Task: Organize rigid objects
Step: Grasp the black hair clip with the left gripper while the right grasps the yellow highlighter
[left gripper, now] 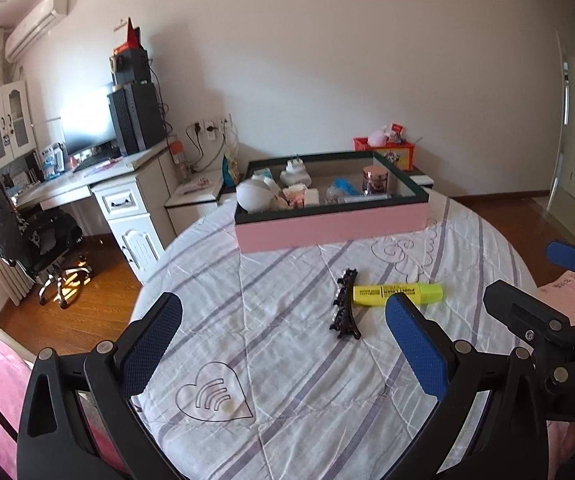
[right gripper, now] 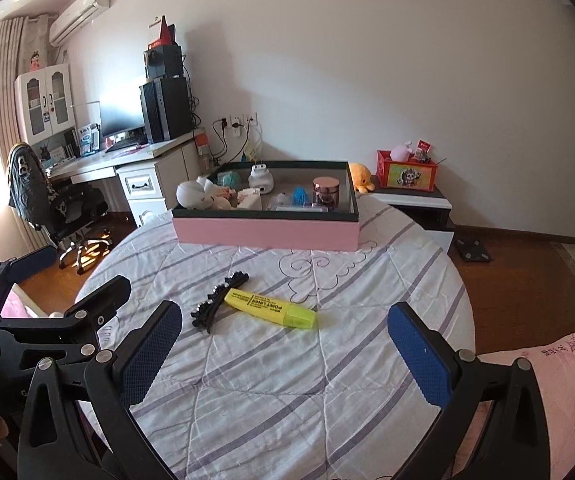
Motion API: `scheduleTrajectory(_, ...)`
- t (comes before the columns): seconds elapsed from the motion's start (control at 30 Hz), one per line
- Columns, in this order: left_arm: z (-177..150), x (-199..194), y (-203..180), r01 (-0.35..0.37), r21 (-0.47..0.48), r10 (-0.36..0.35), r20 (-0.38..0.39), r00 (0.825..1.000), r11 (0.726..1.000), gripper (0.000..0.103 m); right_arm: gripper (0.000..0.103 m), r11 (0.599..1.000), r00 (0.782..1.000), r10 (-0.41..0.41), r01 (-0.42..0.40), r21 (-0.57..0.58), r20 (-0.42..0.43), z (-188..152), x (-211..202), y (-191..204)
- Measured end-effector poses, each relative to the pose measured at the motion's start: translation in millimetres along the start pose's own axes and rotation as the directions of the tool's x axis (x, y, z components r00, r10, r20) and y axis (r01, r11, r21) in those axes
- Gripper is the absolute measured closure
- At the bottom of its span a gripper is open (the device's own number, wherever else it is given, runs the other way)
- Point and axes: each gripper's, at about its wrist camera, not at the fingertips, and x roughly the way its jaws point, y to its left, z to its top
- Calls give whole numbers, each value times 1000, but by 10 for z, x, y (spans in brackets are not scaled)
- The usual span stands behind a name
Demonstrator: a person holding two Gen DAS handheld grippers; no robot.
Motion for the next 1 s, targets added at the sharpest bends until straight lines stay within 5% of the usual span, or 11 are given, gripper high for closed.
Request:
scheduleTrajectory(0.3,-162,752,-196,61,46,-52,-173,984,997,0,0,1000,988,-15,17,11,-156,-209,675,-237)
scheduleTrajectory(0.53,-133,1169,-361,85,91,-61,-238,969,992,1,0,999,975,-28,32,18,-219,-264,1018,-390)
scheduleTrajectory(0.73,-64,1403,-400,210,54,-185,-303,935,976,29,0,999,968,-38,40,2,-248,-231,1170,-415)
scheduleTrajectory(0.83,-50,1391,-342,213,22,-198,-284,938,977,73,0,998,961,-53,42,-47,-270,-198,1264,-329)
scheduleTrajectory(1.0,-92,1320,-208,201,-7,-195,-274,942,980,83,0,991,953,-43,2,-134,-300,-125,1433,-174)
